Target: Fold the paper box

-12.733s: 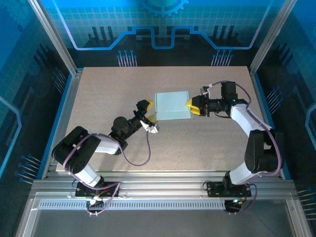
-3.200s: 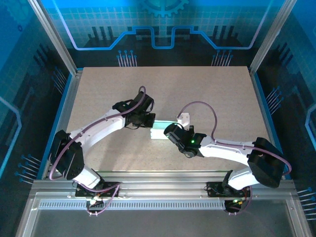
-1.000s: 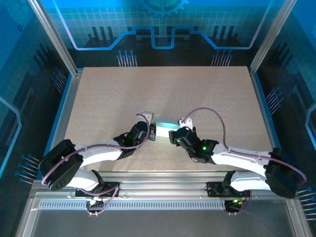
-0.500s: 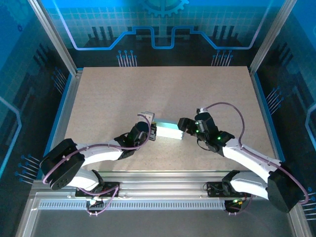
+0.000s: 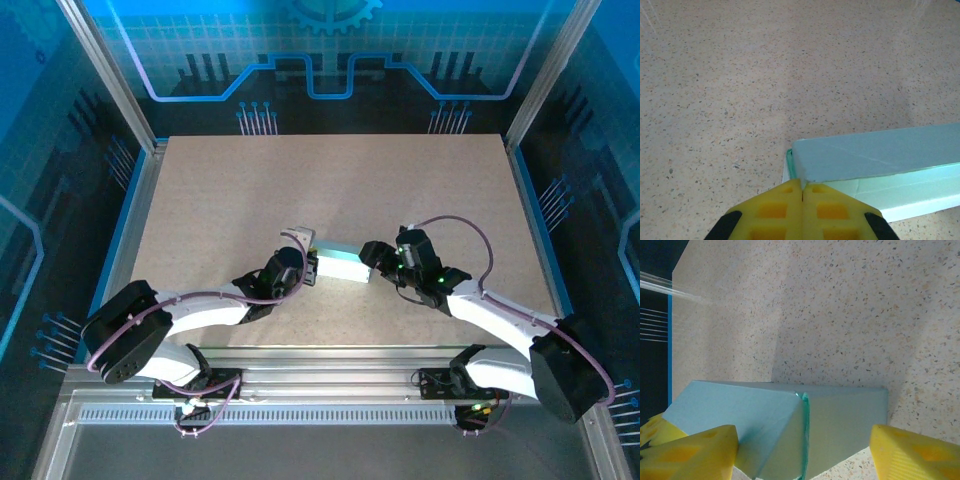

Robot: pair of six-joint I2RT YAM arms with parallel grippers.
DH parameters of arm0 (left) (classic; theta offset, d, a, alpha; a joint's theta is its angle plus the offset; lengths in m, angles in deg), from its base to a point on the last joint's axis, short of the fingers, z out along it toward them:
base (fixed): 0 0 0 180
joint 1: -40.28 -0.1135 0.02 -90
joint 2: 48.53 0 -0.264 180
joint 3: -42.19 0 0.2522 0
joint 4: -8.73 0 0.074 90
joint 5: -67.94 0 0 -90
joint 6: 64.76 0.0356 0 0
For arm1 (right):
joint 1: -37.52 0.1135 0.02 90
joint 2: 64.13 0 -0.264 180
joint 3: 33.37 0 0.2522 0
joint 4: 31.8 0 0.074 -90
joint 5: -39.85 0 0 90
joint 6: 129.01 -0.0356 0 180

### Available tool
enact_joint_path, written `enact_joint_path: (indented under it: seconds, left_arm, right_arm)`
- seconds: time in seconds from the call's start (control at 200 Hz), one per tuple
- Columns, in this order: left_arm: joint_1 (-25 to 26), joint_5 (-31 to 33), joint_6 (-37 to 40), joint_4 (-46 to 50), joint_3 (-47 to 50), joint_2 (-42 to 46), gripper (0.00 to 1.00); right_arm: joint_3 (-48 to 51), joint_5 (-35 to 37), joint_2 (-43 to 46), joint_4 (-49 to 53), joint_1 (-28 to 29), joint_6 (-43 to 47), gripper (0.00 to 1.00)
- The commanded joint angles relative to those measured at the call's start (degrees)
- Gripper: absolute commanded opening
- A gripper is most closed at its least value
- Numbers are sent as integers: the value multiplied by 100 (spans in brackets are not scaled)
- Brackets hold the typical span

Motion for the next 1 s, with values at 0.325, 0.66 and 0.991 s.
enact_joint_path:
  seconds: [0.325, 0.66, 0.991]
  left_arm:
    - [55, -531, 151, 981, 254, 482, 41]
    - [-208, -1409, 246, 962, 371, 770, 60]
    - [-320, -2325, 738, 298, 855, 1251, 99]
  right_arm:
    - [149, 76, -175, 387, -56, -172, 70]
    - [116, 167, -333, 402, -48, -196, 70]
    - [131, 166, -492, 299, -34, -231, 69]
